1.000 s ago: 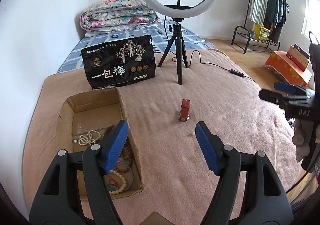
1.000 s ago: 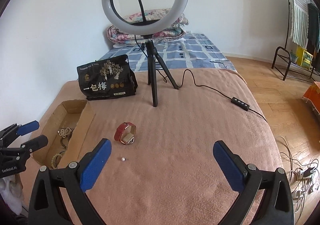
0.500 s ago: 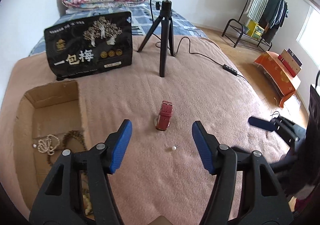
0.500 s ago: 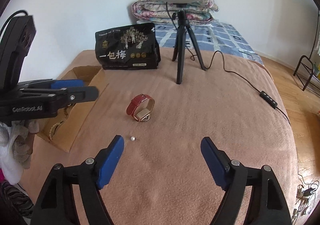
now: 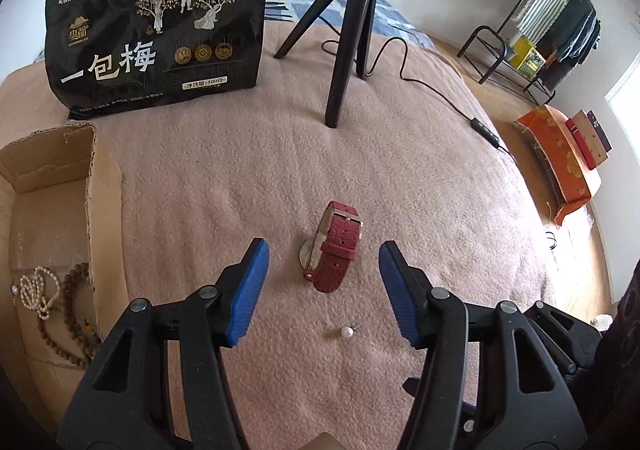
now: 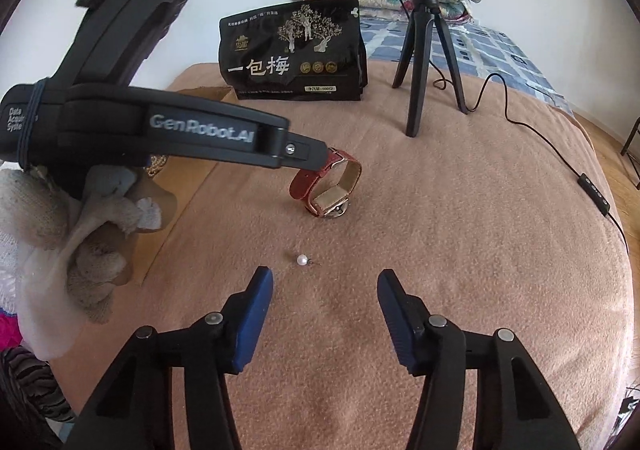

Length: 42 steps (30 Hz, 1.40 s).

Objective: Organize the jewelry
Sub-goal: 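Grasp the red watch strap with the left tool while the right tool grasps the other pearl earring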

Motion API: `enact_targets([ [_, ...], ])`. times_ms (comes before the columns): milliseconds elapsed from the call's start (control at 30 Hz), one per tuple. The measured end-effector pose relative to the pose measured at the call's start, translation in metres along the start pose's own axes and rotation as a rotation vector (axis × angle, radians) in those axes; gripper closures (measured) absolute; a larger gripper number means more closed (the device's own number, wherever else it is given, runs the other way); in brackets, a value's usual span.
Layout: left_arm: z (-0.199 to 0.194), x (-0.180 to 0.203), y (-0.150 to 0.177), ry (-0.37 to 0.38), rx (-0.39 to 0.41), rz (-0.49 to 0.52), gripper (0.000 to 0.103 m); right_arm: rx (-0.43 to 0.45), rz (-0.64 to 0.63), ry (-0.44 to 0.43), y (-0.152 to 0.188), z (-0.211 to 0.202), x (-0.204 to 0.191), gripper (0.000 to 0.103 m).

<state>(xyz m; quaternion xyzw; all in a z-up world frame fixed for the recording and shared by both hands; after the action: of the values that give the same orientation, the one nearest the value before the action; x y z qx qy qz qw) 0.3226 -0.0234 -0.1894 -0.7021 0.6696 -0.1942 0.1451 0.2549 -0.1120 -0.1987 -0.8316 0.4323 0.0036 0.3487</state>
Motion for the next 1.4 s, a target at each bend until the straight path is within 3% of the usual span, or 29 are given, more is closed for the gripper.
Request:
enact_targets([
  [167,0.012,-0.001,-0.002,0.013,-0.025,-0.009,0.044,-0.029,0.001,-0.025,0.001,0.018,0.0,0.056],
  [567,0.035,-0.003,-0.002,0.015,-0.063,-0.034,0.044,-0.049,-0.008,-0.039,-0.001,0.049,0.0,0.063],
  [667,0.039,-0.006,-0.003,0.018,-0.074,-0.043,0.055,-0.052,-0.01,-0.038,-0.002,0.053,-0.001,0.064],
  [800,0.04,-0.009,-0.004,0.025,-0.073,-0.053,0.055,-0.056,-0.01,-0.033,-0.005,0.058,-0.001,0.064],
  [900,0.041,-0.009,-0.003,0.027,-0.077,-0.051,0.064,-0.056,-0.016,-0.024,-0.005,0.06,-0.002,0.065],
  [1067,0.041,-0.01,-0.002,0.029,-0.079,-0.053,0.07,-0.065,-0.027,-0.004,-0.006,0.063,-0.003,0.073],
  [1167,0.042,-0.01,-0.003,0.029,-0.077,-0.053,0.075,-0.068,-0.031,0.005,-0.006,0.062,-0.002,0.087],
  [1267,0.043,-0.01,-0.002,0.024,-0.078,-0.051,0.083,-0.066,-0.029,-0.001,-0.005,0.061,-0.001,0.088],
  [1400,0.042,-0.01,-0.002,0.019,-0.071,-0.046,0.084,-0.064,-0.042,0.011,-0.004,0.059,-0.003,0.088],
])
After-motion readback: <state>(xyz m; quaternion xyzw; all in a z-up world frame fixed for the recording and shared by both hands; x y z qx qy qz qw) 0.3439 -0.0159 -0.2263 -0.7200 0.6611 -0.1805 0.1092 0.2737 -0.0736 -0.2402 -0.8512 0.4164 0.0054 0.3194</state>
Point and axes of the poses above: each gripper's, at about its wrist camera, not at the fingertips, and z roughly the way its jaws point, x to its right, y to its underside, the point moved 7 cm from there along z, roughly the way its jaws point, and after that the axes turned 14 degrees about -y, right-handed, at the moved point
